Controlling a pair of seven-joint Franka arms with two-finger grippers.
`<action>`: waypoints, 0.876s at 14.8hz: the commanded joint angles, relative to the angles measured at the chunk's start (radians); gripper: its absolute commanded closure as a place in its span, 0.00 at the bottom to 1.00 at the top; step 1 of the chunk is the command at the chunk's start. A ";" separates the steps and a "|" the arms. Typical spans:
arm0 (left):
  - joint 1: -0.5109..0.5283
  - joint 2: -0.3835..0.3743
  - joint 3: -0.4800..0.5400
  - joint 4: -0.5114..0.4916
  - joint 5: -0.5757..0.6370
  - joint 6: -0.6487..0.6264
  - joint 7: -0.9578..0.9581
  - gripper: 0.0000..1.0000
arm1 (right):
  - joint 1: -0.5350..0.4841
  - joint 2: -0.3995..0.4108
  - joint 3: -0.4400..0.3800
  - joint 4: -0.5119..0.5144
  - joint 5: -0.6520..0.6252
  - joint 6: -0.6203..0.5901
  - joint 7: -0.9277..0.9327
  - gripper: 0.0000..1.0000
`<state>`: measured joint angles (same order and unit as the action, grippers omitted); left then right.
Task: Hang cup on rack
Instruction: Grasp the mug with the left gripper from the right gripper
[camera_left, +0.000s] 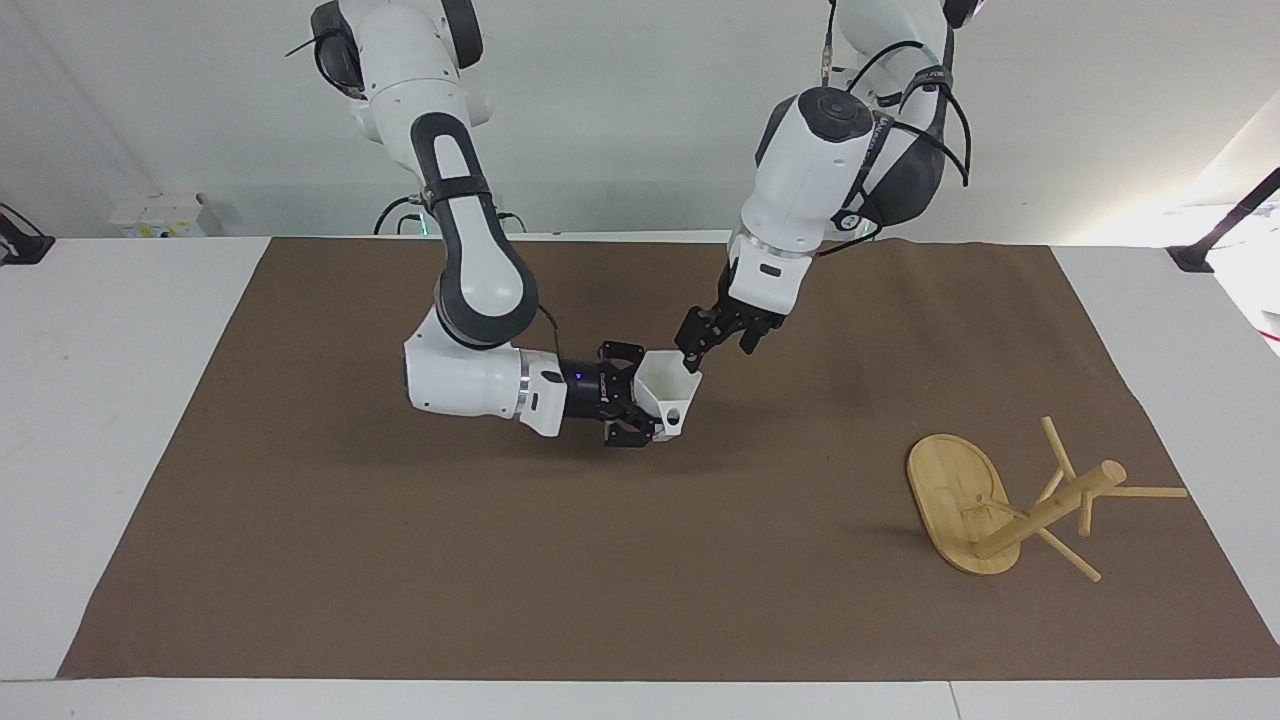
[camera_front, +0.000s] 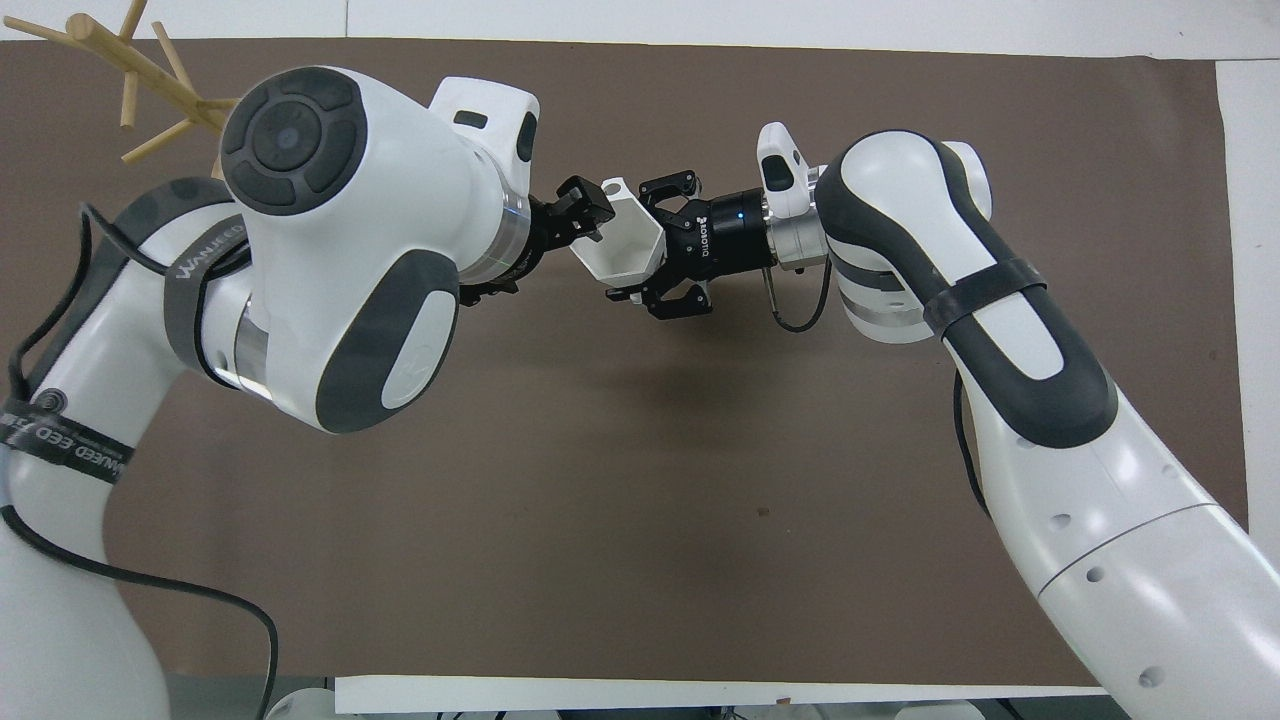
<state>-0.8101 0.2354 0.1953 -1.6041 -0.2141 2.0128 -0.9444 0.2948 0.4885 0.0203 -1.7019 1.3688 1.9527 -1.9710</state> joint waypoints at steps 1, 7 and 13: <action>-0.026 0.019 0.013 -0.010 -0.018 0.046 -0.034 0.07 | 0.004 -0.015 -0.002 -0.016 0.018 0.020 0.008 0.82; -0.018 0.030 0.015 -0.037 -0.105 0.092 -0.085 1.00 | 0.006 -0.015 -0.002 -0.018 0.018 0.031 0.008 0.82; -0.024 0.028 0.015 -0.042 -0.097 0.096 -0.056 1.00 | 0.004 -0.015 -0.002 -0.016 0.018 0.031 0.015 0.73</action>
<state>-0.8198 0.2760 0.2027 -1.6264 -0.3064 2.0917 -1.0382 0.3017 0.4877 0.0215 -1.7029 1.3687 1.9832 -1.9747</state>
